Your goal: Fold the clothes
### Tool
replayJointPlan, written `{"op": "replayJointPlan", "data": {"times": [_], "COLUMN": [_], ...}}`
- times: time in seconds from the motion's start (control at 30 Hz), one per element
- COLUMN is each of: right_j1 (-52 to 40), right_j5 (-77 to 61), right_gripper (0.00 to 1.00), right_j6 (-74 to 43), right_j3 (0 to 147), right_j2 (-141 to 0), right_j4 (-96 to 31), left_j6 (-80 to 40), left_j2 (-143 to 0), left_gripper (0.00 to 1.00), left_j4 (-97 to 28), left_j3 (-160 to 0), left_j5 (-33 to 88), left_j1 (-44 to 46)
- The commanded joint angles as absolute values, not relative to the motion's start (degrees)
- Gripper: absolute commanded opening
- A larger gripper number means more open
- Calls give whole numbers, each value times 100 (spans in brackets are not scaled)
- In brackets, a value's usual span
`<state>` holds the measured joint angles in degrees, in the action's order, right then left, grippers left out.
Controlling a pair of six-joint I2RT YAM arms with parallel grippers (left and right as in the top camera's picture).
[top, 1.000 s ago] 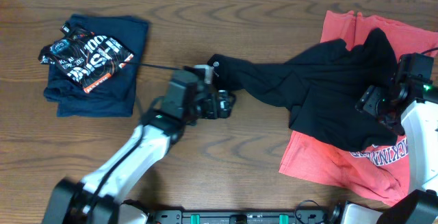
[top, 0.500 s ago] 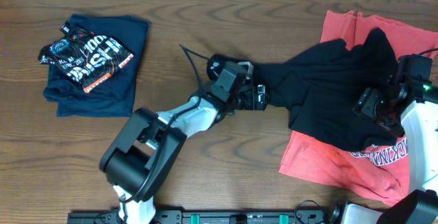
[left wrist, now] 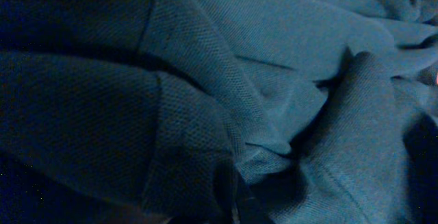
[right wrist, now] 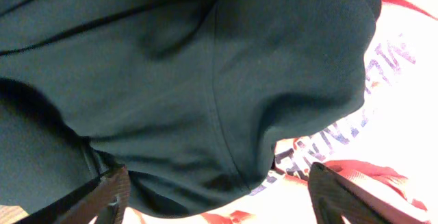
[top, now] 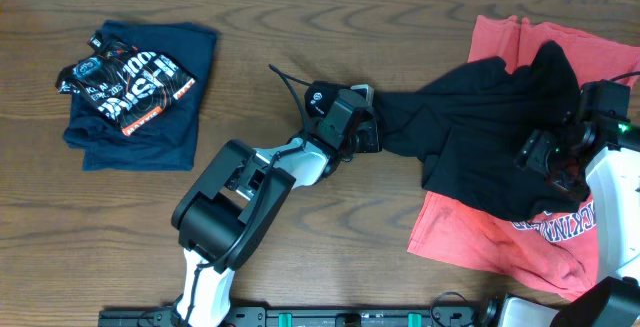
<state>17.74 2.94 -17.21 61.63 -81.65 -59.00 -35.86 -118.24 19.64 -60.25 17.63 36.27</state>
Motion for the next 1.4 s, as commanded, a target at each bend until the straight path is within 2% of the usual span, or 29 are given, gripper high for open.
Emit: {"op": "replayJointPlan", "data": {"times": [0.0,0.17,0.2,0.33,0.37,0.6,0.73,0.87,1.07,1.1,1.17,1.2,1.23,1.3,1.37], "right_j1": [1826,1879,1900,1949,1949,1944,1942,1942,1892,1874,1846,1835,1831,1831,1833], "right_j5": [255,362,362,311,266,-482,-917,-1566,-1890,-1890,-1890,-1887,-1887,-1885,-1702], "right_gripper": [74,53,46,4,1,1,1,1,1,1,1,1,1,1,1], "right_j6": [-1664,-1680,-1693,-1678,-1638,-1288,-1011,-698,-456,-449,-412,-379,-344,-279,-250], "right_j3": [6176,6176,6176,6173,6173,6173,6173,6173,6173,6173,6173,6173,6173,6173,6173], "right_j2": [-8176,-8204,-8221,-8379,-8444,-9113,-9548,-10012,-10656,-10753,-10892,-10951,-10993,-11048,-11072], "right_j4": [-5946,-5806,-5723,-5404,-5321,-4930,-4646,-4239,-3813,-3758,-3671,-3625,-3568,-3454,-3341], "left_j6": [-3562,-2781,-2600,-2552,-2552,-2283,-1820,-1459,-1492,-1533,-1603,-1684,-1730,-1835,-1863], "left_j2": [-11321,-9929,-9612,-8829,-8726,-8803,-8903,-8947,-8949,-8949,-8949,-8949,-8954,-8969,-8991], "left_gripper": [6,6,6,6,6,9,12,12,12,11,17,27,31,33,33], "left_j4": [1632,1035,899,187,-34,-1164,-1251,-720,493,473,211,-51,-307,-908,-1459], "left_j3": [-6042,-6051,-6051,-6051,-6051,-6023,-6023,-6023,-6029,-6042,-6049,-6047,-6045,-6042,-6016], "left_j5": [1754,1708,1614,1066,993,950,261,-827,-965,-895,-242,366,891,1673,1951], "left_j1": [3546,3120,2971,2408,2265,1892,1887,1796,1369,1330,1326,1356,1404,1579,1841]}}
